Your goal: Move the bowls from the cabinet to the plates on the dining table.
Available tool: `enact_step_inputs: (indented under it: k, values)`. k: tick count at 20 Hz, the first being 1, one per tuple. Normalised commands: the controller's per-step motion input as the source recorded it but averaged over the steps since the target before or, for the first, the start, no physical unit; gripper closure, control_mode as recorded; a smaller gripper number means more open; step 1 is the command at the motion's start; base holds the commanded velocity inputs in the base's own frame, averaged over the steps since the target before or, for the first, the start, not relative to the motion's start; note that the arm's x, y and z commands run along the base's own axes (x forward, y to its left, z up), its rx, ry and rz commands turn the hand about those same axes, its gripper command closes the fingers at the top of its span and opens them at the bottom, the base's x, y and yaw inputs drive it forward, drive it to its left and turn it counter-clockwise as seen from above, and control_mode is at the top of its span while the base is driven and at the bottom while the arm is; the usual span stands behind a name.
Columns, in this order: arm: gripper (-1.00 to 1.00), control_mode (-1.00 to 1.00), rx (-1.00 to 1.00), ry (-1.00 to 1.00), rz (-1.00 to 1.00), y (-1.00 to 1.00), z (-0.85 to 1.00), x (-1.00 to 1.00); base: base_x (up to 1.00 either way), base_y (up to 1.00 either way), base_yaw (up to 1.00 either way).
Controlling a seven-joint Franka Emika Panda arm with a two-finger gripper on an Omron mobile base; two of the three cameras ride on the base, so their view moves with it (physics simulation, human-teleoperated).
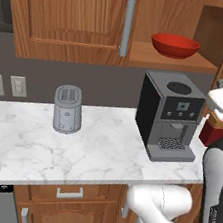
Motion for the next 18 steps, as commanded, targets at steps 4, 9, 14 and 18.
enact_step_inputs:
  k: [4,9,14,18]
  values:
    - [-1.0,-1.0,-0.03,0.06,-0.34,0.32,0.0,0.16,0.0,0.0,0.0]
    - [-1.0,-1.0,-0.04,0.07,-0.33,0.32,0.0,0.26,0.0,0.0,0.0]
    - [-1.0,-1.0,-0.01,0.07,-0.31,0.25,0.0,0.28,0.0,0.0,0.0]
    - [-1.0,-1.0,0.0,0.09,-0.28,0.08,0.01,0.29,0.0,0.0,0.0]
